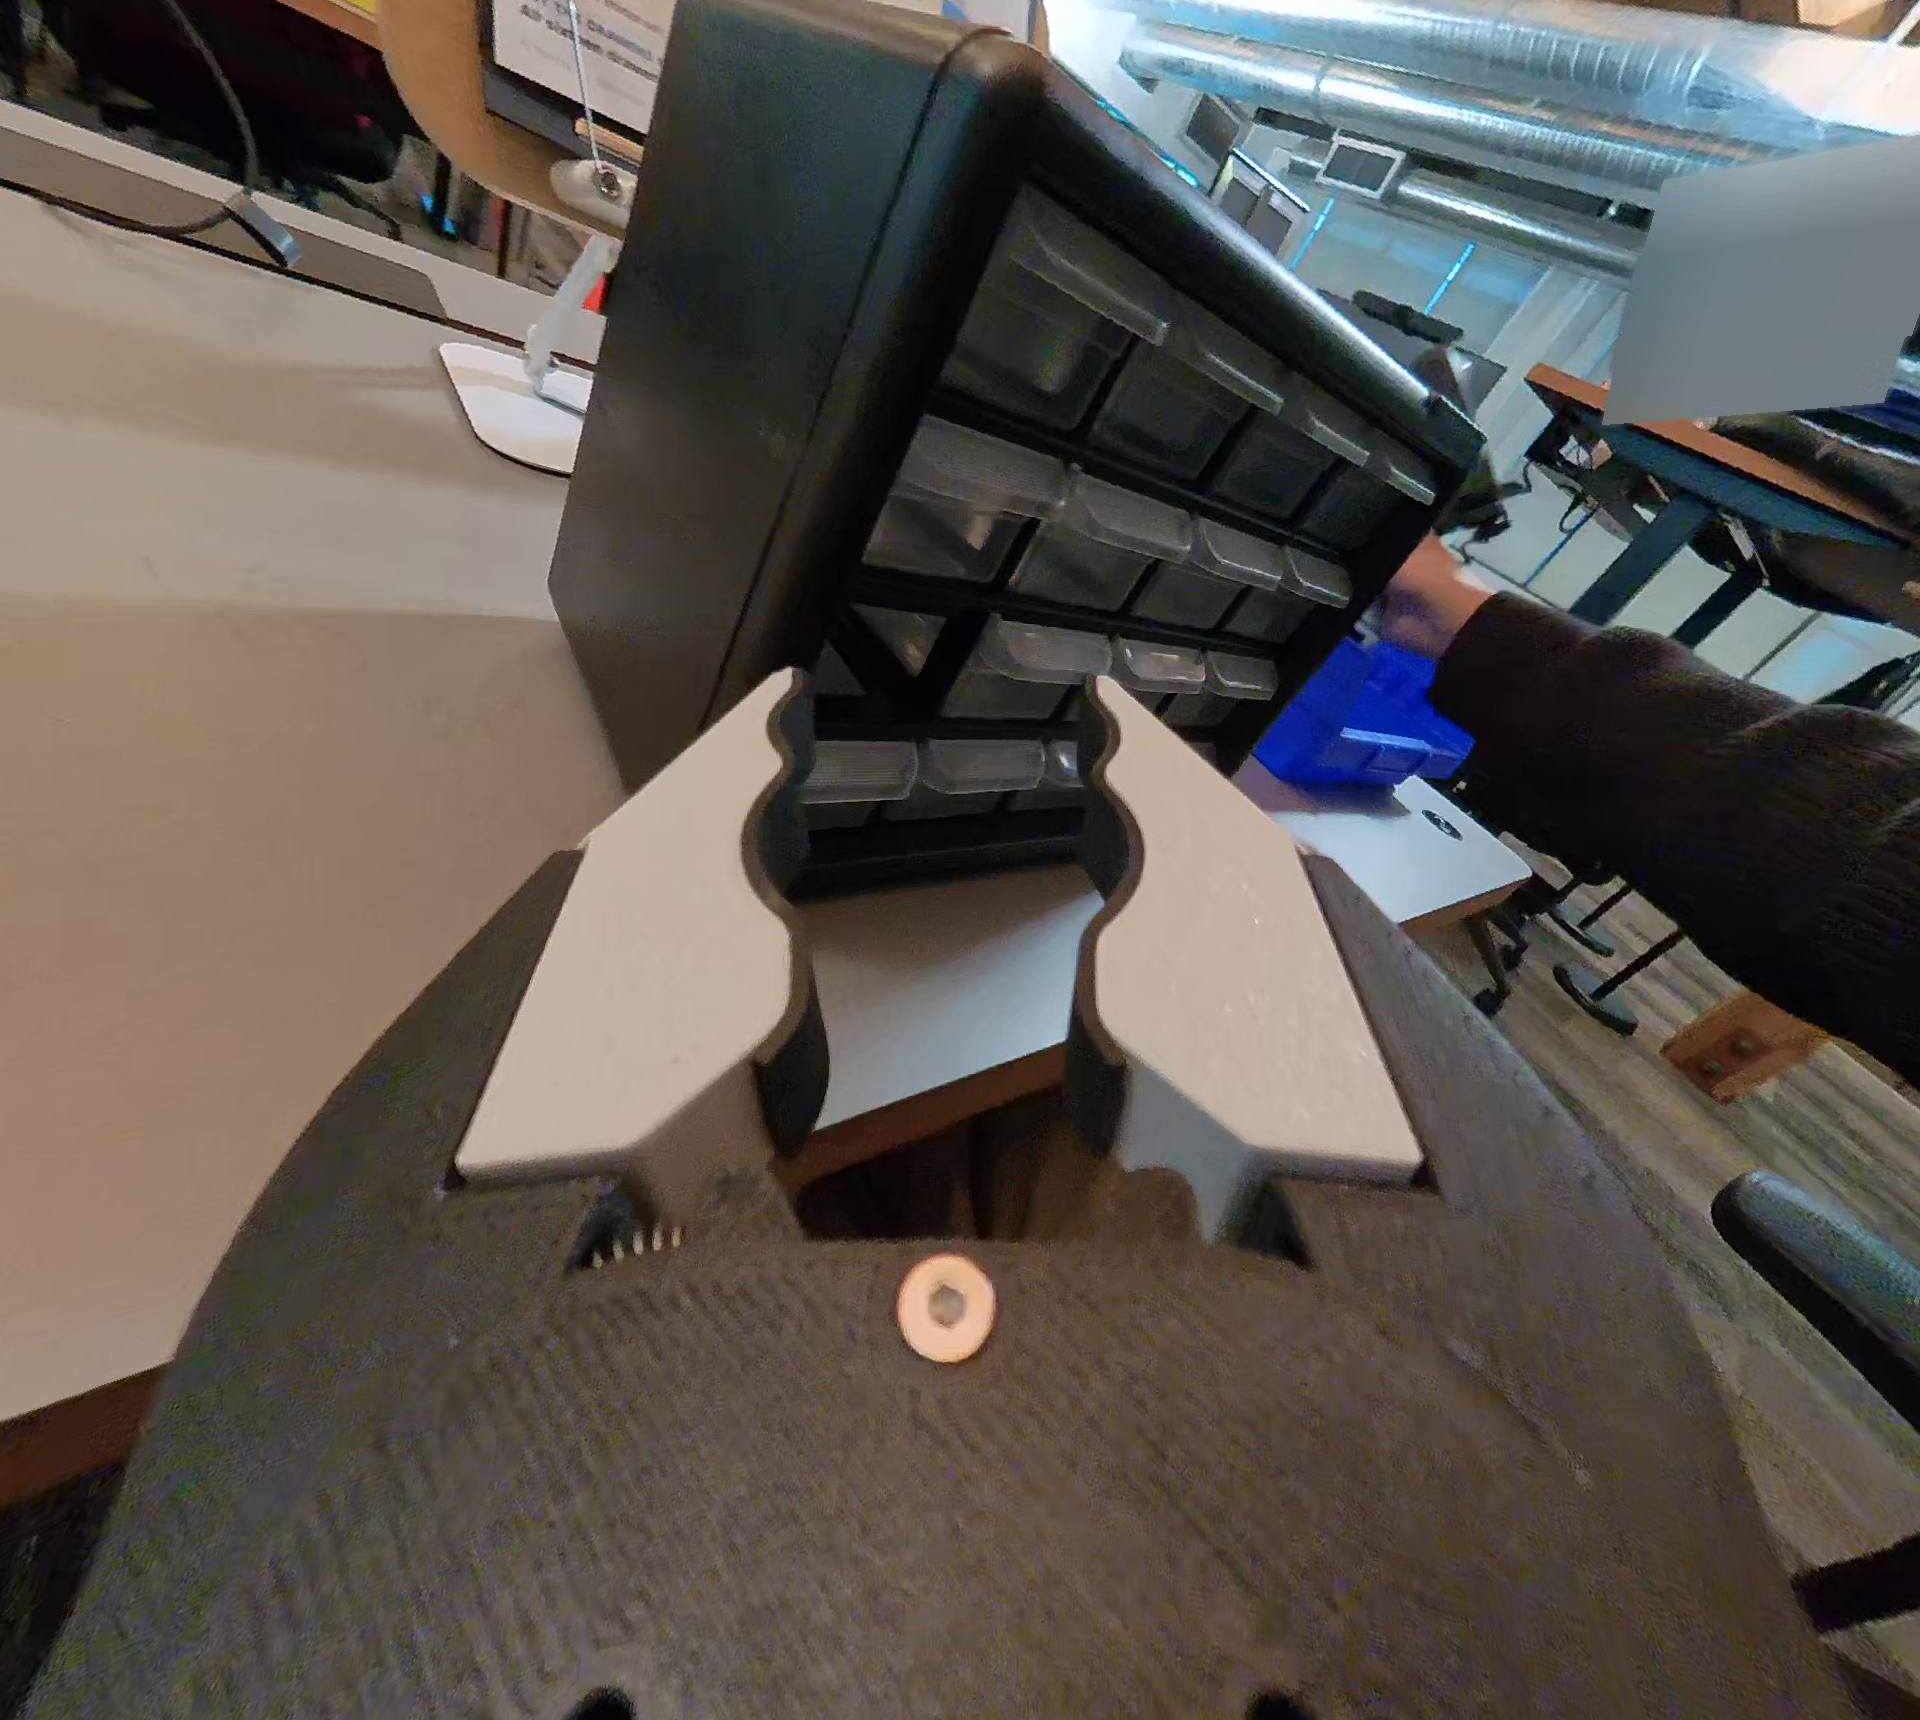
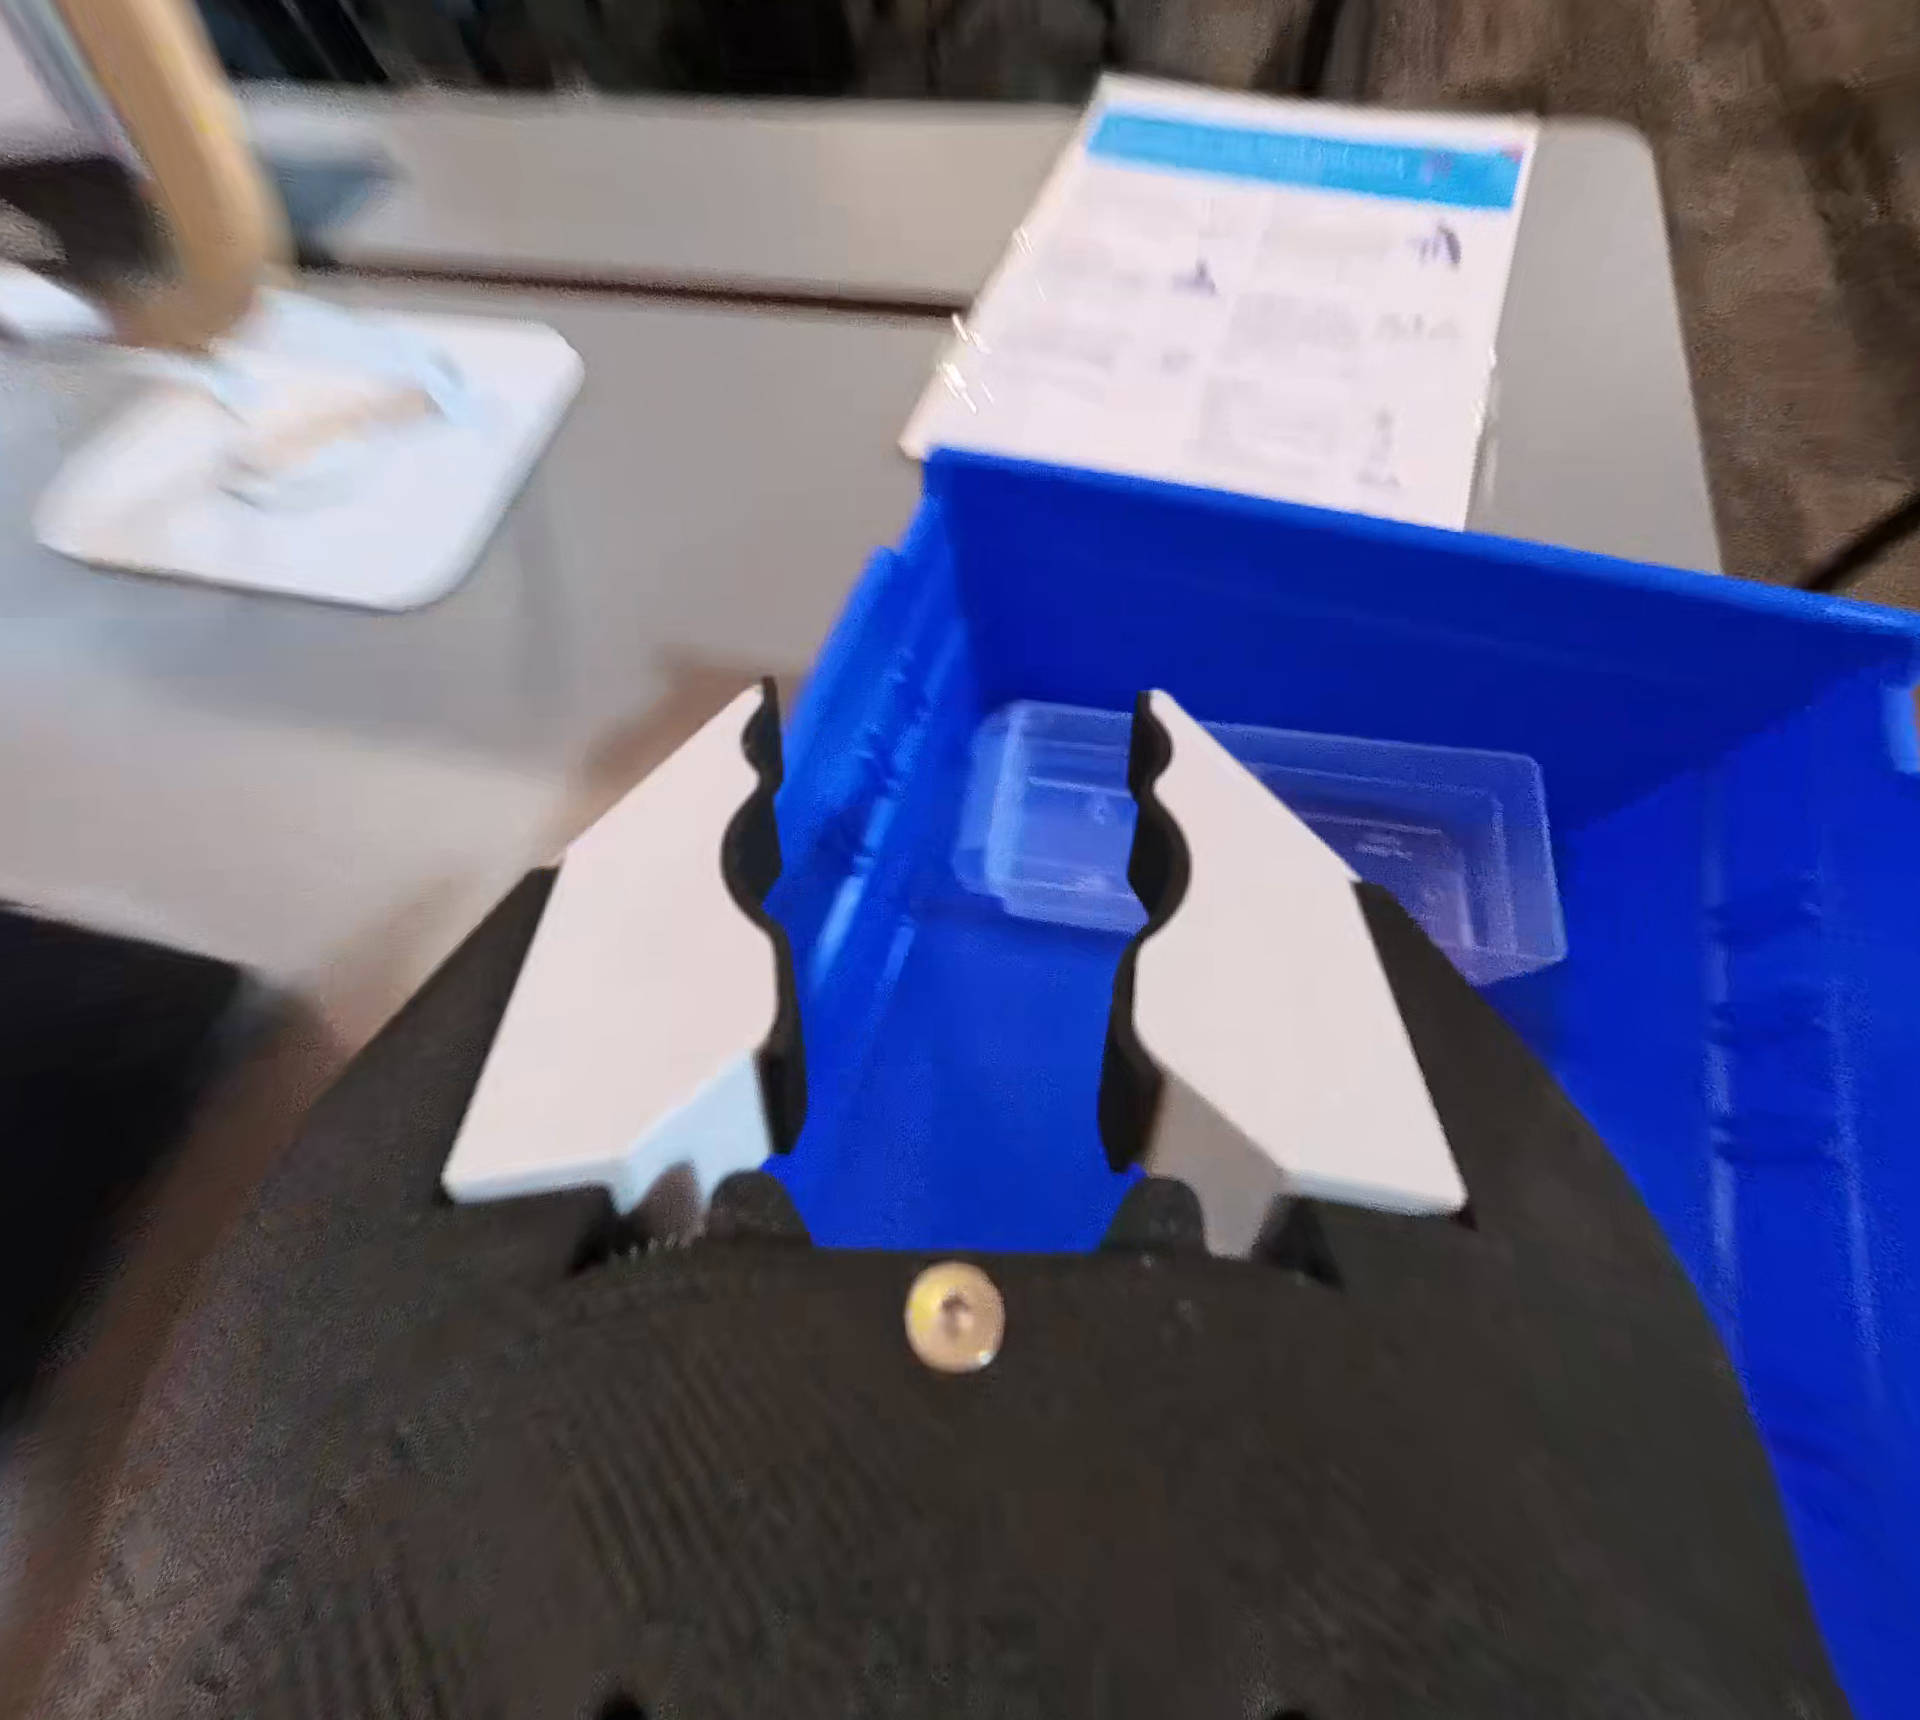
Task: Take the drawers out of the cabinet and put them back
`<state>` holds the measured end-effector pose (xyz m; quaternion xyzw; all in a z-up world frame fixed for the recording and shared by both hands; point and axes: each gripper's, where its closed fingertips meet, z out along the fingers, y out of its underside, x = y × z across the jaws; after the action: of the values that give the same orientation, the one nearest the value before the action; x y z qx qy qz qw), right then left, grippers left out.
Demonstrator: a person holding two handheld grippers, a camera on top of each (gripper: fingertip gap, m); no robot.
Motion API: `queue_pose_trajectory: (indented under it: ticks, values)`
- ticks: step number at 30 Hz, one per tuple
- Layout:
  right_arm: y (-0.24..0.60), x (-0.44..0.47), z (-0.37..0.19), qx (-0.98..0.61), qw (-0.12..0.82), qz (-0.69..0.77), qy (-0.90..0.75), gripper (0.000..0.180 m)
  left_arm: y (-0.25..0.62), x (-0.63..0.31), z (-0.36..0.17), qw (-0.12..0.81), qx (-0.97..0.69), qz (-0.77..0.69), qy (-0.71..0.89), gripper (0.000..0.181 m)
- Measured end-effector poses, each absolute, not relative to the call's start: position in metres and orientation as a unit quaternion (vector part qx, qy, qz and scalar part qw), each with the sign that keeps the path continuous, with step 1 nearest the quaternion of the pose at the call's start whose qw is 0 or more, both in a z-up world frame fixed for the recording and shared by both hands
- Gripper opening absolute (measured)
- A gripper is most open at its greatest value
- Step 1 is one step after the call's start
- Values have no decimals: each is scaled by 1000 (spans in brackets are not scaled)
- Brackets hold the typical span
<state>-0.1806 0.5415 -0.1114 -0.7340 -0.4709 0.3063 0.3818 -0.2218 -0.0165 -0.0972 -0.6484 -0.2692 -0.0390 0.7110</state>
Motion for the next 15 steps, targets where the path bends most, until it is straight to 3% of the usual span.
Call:
queue_pose_trajectory:
  ticks: [5, 6, 8, 9, 12, 13, 15]
  values:
    - [428, -142, -3, -614, 410, 528, -419, 62, 0, -198, -99, 706, -667, -69, -228, 40]
    - [386, -126, 16, -567, 411, 589, -404, 50, 7, -190, -102, 701, -673, -83, -221, 40]
    - [300, -91, 36, -459, 420, 695, -361, 7, 21, -173, -111, 684, -695, -98, -198, 41]
    - [261, -77, 32, -422, 429, 719, -348, 0, 27, -166, -116, 676, -707, -95, -184, 41]
    - [178, -86, -27, -445, 408, 706, -369, 0, 41, -168, -131, 653, -742, -11, -154, 32]
    - [152, -96, -48, -454, 373, 700, -406, 9, 47, -172, -133, 648, -748, 21, -145, 28]
    - [117, -112, -75, -478, 293, 681, -471, 43, 59, -180, -129, 650, -743, 35, -155, 22]
